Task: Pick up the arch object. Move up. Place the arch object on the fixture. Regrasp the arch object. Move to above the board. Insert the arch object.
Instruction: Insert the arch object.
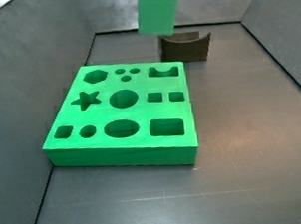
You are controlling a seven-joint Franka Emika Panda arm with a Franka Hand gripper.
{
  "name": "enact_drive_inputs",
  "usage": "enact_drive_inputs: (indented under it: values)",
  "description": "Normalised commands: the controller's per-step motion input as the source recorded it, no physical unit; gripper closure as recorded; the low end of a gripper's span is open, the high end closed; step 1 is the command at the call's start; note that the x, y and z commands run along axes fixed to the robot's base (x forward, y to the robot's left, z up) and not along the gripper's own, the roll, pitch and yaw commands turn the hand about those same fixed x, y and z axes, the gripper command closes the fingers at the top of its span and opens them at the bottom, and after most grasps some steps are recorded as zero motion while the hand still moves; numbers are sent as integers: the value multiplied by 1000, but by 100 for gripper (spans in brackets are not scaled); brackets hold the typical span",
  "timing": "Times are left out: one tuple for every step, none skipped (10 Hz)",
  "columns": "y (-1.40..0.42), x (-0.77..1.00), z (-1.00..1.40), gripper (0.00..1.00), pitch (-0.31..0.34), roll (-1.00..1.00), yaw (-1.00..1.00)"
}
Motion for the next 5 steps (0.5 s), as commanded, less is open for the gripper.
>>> enact_drive_inputs:
  values:
    - [231,60,-900,100,-159,-63,20]
    - [131,109,-769,100,-221,-80,0]
    - [97,63,-789,100,-213,-61,0]
    - [0,46,-691,100,-269,-70,-103]
    - [17,83,-654,100,-279,-87,-37]
